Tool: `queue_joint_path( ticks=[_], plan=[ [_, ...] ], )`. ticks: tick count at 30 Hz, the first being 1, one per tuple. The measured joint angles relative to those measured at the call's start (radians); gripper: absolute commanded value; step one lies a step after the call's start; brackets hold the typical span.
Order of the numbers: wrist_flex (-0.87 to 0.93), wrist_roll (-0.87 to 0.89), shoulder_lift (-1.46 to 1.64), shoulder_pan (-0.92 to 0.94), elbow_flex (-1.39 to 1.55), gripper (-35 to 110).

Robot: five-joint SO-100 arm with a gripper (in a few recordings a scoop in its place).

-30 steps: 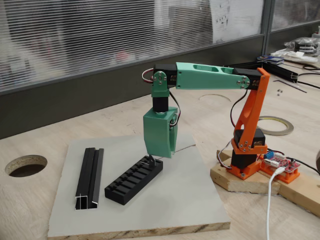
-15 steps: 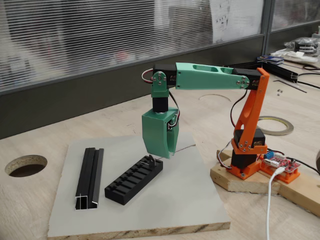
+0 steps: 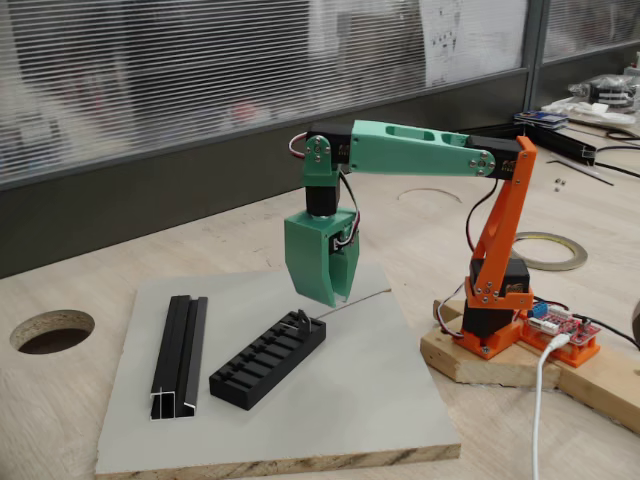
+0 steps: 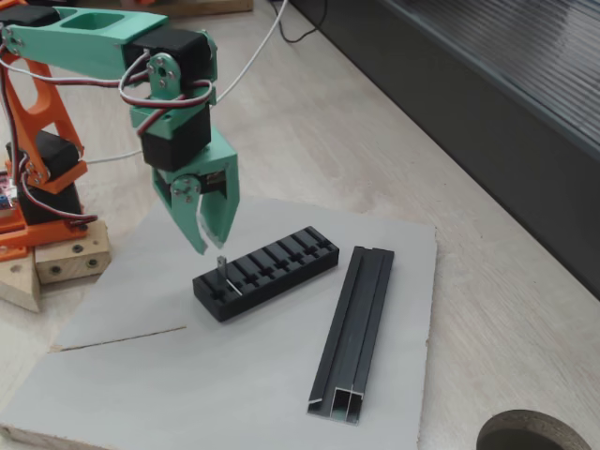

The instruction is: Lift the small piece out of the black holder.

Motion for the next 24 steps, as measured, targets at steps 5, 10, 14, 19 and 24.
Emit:
queue_joint_path(
  ticks=[5, 10, 14, 19, 24],
  plan=[
    [0.000, -0.002, 0.000, 0.015, 0.000, 15],
    [0.000, -0.002, 0.000, -0.018, 0.000, 14],
    [0.000, -0.002, 0.000, -0.100, 0.000, 15],
    [-0.003, -0.002, 0.000, -0.112, 0.000, 15],
    [-0.009, -0.002, 0.000, -0.112, 0.000, 16]
  ],
)
